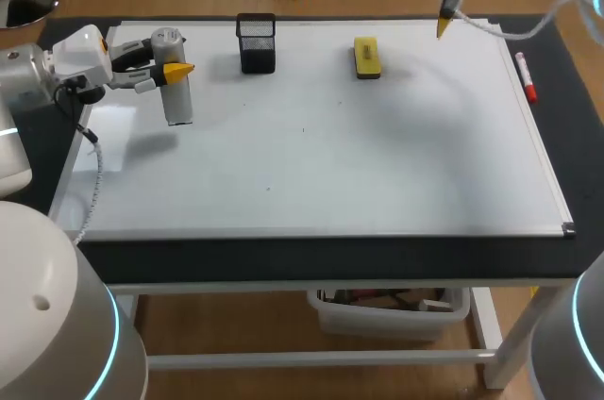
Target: Pick up the inspection probe, press it on each red-marked spot on the whiteboard one by one, put down the probe, pick up the eraser, and wipe off all the red marks.
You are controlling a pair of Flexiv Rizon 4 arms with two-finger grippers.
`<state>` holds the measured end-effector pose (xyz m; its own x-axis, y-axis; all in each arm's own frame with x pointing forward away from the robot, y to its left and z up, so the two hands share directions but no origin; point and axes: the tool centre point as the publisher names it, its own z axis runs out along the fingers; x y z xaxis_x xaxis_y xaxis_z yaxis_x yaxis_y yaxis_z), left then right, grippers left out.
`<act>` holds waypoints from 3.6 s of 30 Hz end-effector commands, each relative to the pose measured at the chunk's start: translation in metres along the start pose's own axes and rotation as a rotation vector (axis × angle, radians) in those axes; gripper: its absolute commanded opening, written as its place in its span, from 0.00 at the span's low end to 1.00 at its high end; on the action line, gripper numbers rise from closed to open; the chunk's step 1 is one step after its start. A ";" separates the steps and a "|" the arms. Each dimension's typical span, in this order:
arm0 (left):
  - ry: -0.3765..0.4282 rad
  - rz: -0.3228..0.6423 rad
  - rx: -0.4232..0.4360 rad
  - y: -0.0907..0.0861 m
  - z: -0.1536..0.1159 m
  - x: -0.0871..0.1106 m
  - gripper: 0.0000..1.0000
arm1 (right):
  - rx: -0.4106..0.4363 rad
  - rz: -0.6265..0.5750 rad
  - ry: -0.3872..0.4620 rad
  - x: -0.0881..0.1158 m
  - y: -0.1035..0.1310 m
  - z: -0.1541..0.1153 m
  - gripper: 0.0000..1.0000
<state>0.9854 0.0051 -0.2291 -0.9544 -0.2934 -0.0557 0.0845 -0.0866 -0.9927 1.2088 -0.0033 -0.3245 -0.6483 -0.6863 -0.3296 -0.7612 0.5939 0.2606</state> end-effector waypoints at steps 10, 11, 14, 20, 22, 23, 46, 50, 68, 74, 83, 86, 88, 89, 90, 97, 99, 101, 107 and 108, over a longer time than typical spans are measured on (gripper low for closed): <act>0.000 0.003 0.003 0.000 0.000 0.000 0.00 | -0.145 0.337 0.088 -0.005 0.005 -0.103 1.00; 0.000 0.003 0.003 0.000 0.000 0.000 0.00 | -0.148 0.349 0.092 -0.004 0.005 -0.107 1.00; 0.000 0.003 0.003 0.000 0.000 0.000 0.00 | -0.164 0.370 0.088 0.001 0.006 -0.115 1.00; 0.000 0.003 0.003 0.000 0.000 0.000 0.00 | -0.239 0.337 0.066 0.010 0.005 -0.123 1.00; 0.000 0.003 0.003 0.000 0.000 0.000 0.00 | -0.239 0.337 0.066 0.010 0.005 -0.123 1.00; 0.000 0.003 0.003 0.000 0.000 0.000 0.00 | -0.239 0.337 0.066 0.010 0.005 -0.123 1.00; 0.111 0.108 -0.010 -0.042 0.042 -0.029 0.00 | -0.239 0.337 0.066 0.010 0.005 -0.123 1.00; 0.164 0.121 -0.005 -0.048 0.062 -0.043 0.00 | -0.239 0.337 0.066 0.010 0.005 -0.123 1.00; 0.338 0.132 0.071 -0.066 0.138 -0.085 0.00 | -0.239 0.337 0.066 0.010 0.005 -0.123 1.00; 0.358 0.123 0.085 -0.067 0.155 -0.101 0.00 | -0.239 0.337 0.066 0.010 0.005 -0.123 1.00; 0.394 0.101 0.091 -0.060 0.180 -0.113 0.00 | -0.239 0.337 0.066 0.010 0.005 -0.123 1.00; 0.393 0.091 0.083 -0.053 0.184 -0.117 0.00 | -0.239 0.337 0.066 0.010 0.005 -0.123 1.00; 0.394 0.088 0.083 -0.049 0.186 -0.117 0.00 | -0.239 0.337 0.066 0.010 0.005 -0.123 1.00; 0.394 0.088 0.082 -0.047 0.188 -0.117 0.00 | -0.239 0.337 0.066 0.010 0.005 -0.123 1.00; 0.394 0.088 0.081 -0.046 0.188 -0.117 0.00 | -0.239 0.337 0.066 0.010 0.005 -0.123 1.00; 0.394 0.095 0.093 -0.037 0.194 -0.125 0.00 | -0.239 0.337 0.066 0.010 0.005 -0.123 1.00; 0.393 0.094 0.094 -0.033 0.196 -0.127 0.00 | -0.239 0.337 0.066 0.010 0.005 -0.123 1.00; 0.393 0.089 0.097 -0.029 0.197 -0.129 0.00 | -0.239 0.337 0.066 0.010 0.005 -0.123 1.00; 0.396 0.094 0.097 -0.023 0.200 -0.134 0.00 | -0.239 0.337 0.066 0.010 0.005 -0.123 1.00; 0.395 0.094 0.096 -0.022 0.201 -0.134 0.00 | -0.239 0.337 0.066 0.010 0.005 -0.123 1.00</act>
<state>1.1609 -0.1437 -0.1742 -0.9826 -0.0322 -0.1832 0.1859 -0.1566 -0.9700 1.1894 -0.0577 -0.2163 -0.8664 -0.4614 -0.1909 -0.4846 0.6847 0.5444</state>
